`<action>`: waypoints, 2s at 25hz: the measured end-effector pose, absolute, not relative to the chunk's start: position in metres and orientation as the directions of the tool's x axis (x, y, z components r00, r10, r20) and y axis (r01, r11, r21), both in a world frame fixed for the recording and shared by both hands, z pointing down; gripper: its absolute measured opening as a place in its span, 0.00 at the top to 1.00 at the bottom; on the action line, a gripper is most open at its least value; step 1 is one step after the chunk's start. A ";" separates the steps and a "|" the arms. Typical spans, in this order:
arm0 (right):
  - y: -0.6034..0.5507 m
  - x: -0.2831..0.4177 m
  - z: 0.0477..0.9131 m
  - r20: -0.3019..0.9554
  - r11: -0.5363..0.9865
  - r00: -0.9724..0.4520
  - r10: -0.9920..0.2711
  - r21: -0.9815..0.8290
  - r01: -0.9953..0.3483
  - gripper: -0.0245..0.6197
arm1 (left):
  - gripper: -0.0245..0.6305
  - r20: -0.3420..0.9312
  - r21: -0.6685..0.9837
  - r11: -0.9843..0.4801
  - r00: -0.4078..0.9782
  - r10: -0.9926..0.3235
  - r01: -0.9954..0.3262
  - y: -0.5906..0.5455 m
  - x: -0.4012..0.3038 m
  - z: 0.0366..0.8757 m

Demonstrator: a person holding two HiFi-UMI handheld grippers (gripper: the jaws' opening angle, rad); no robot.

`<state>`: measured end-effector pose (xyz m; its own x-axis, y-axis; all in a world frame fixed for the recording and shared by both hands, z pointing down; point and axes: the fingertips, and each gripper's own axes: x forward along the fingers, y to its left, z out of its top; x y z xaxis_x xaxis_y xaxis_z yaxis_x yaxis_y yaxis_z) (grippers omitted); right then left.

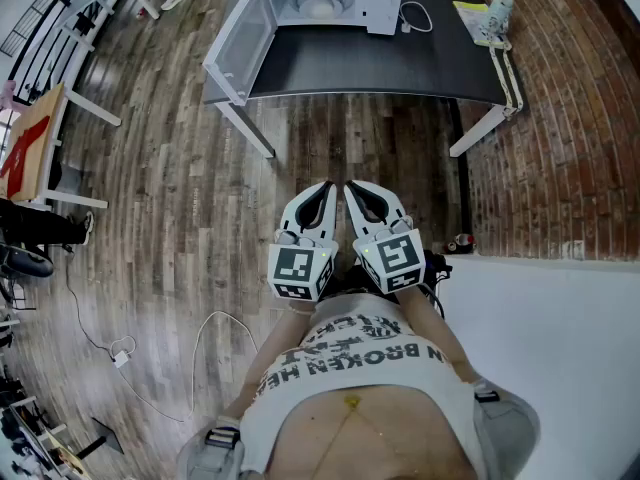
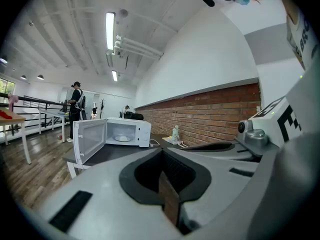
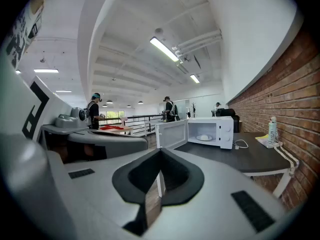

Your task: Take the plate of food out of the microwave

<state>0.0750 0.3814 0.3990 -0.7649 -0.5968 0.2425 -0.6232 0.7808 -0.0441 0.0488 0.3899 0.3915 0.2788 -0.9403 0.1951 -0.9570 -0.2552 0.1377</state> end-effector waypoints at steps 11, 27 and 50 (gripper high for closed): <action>0.372 0.111 0.406 0.227 0.787 -0.782 -0.581 -0.087 -0.610 0.95 | 0.95 0.203 0.173 -0.208 0.241 -0.949 -0.963 0.389 0.078 0.405; 0.272 0.064 0.407 0.221 0.739 -0.742 -0.633 -0.114 -0.664 0.95 | 0.95 0.187 0.147 -0.282 0.306 -0.933 -0.948 0.288 0.029 0.401; 0.163 -0.058 0.416 0.231 0.669 -0.679 -0.697 -0.133 -0.731 0.95 | 0.95 0.199 0.179 -0.406 0.437 -0.877 -0.896 0.170 -0.082 0.408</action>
